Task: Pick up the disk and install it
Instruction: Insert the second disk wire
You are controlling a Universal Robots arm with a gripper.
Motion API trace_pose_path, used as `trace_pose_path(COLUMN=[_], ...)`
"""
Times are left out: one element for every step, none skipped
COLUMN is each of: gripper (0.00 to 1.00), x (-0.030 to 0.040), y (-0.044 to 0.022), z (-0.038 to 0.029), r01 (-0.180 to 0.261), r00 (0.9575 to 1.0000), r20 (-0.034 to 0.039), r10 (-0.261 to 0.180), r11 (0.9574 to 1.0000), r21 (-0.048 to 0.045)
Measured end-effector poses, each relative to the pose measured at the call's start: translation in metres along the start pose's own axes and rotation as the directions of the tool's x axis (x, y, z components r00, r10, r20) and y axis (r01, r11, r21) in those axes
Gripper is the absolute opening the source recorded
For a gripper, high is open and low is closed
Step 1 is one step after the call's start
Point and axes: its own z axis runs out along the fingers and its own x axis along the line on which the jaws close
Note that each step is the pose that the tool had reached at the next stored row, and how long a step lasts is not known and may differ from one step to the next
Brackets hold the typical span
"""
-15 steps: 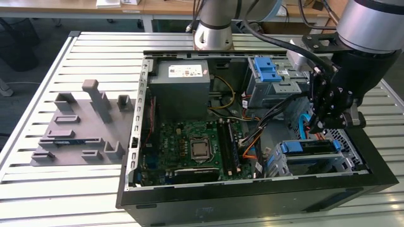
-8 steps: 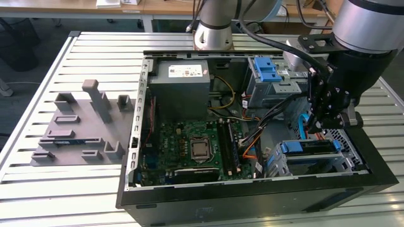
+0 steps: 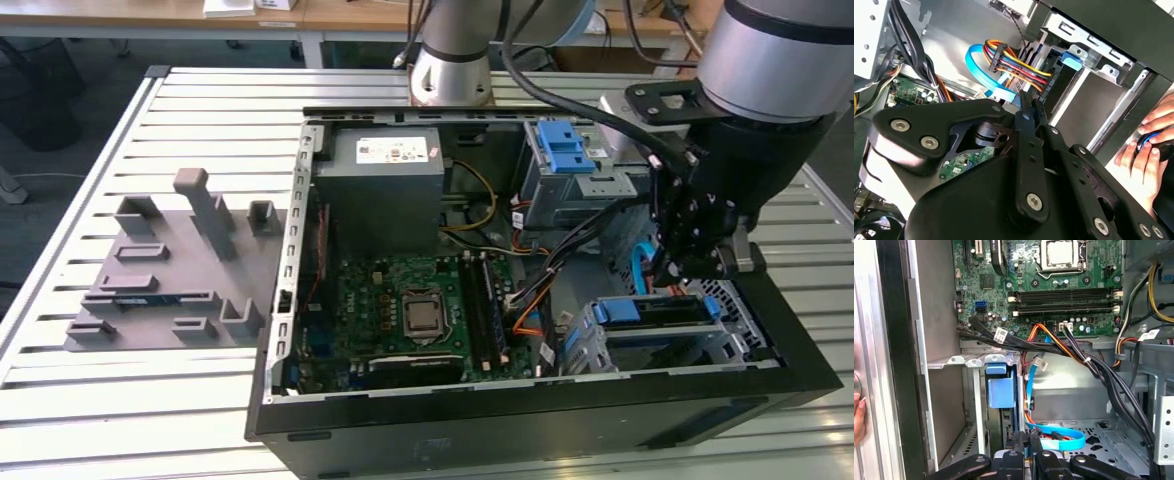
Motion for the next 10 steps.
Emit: trace_pose_path(gripper=[0.16,0.16,0.16,0.16,0.16,0.16,0.16,0.16,0.16,0.16], x=[0.0008,0.0015,0.0025,0.0038,0.0052,0.006,0.0064,0.0064,0.0064,0.0064], y=[0.0001,0.0002,0.0002,0.0003,0.0003,0.0003,0.0003,0.0004,0.0005,0.0006], z=[0.0007,0.0011,0.0013,0.0015,0.0016,0.0017,0.0018,0.0018,0.0018,0.0018], r01=[0.0,0.0,0.0,0.0,0.0,0.0,0.0,0.0,0.0,0.0], r00=[1.0,1.0,1.0,1.0,1.0,1.0,1.0,1.0,1.0,1.0], r20=[0.0001,0.0006,0.0006,0.0009,0.001,0.0011,0.0012,0.0012,0.0012,0.0012], r10=[0.0,0.0,0.0,0.0,0.0,0.0,0.0,0.0,0.0,0.0], r11=[1.0,1.0,1.0,1.0,1.0,1.0,1.0,1.0,1.0,1.0], r21=[0.0001,0.0001,0.0001,0.0004,0.0008,0.0012,0.0015,0.0016,0.0016,0.0016])
